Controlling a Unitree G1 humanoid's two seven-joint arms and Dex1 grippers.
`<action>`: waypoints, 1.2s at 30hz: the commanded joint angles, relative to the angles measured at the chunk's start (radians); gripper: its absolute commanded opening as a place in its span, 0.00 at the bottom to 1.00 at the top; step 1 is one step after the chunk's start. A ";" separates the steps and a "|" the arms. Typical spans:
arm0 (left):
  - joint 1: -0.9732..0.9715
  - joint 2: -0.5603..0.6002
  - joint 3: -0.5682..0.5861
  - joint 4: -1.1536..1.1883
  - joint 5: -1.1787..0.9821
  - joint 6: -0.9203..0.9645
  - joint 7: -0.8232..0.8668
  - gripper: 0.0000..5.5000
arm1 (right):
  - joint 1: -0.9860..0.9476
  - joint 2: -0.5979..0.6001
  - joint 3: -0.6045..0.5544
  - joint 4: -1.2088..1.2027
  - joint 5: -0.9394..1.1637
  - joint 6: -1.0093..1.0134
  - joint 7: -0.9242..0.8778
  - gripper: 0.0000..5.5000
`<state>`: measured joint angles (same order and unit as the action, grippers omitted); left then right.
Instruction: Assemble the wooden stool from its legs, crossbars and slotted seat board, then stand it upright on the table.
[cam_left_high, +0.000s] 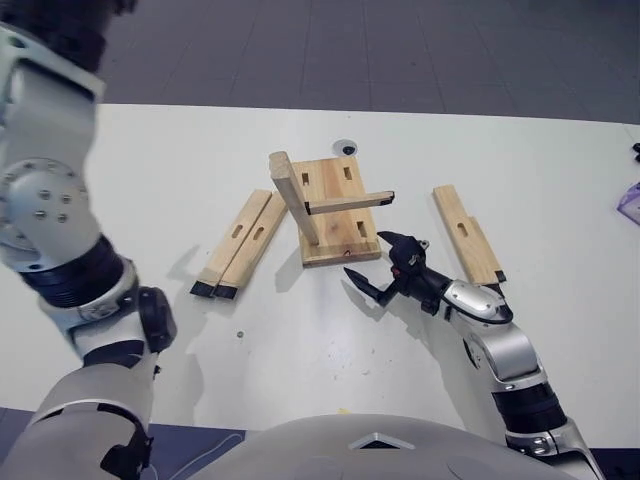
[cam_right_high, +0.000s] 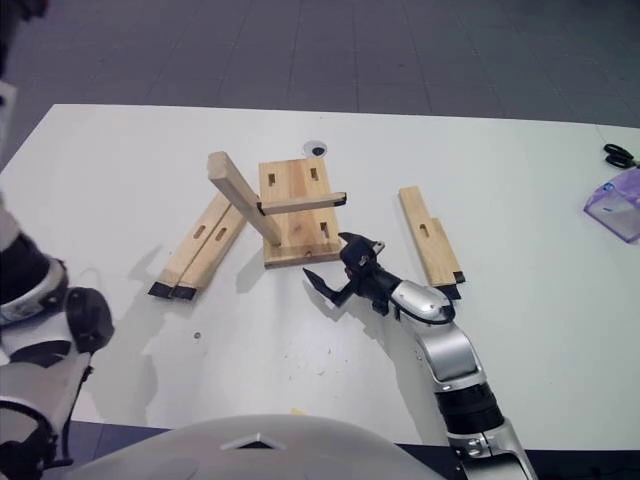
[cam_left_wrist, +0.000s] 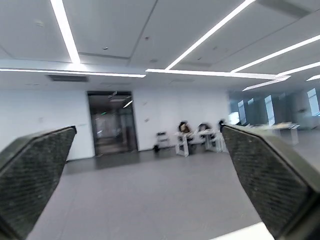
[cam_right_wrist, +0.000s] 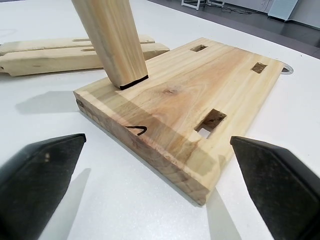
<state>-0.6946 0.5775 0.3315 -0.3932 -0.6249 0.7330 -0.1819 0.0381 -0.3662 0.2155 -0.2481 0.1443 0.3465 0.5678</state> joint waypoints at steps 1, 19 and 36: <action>0.403 0.075 -0.221 0.139 0.125 0.040 -0.155 0.98 | 0.025 0.004 -0.008 -0.024 -0.004 0.008 -0.022 0.98; 0.608 0.052 -0.247 0.278 0.241 -0.077 -0.310 0.98 | 0.025 -0.021 -0.001 -0.020 -0.007 0.006 0.001 0.98; 0.609 0.080 -0.285 0.447 0.401 -0.180 -0.343 0.98 | 0.017 -0.010 0.002 -0.016 -0.007 0.006 -0.014 0.98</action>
<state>-0.1004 0.6508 0.0640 0.0072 -0.2657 0.5472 -0.5252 0.0657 -0.3772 0.2186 -0.2642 0.1422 0.3469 0.5564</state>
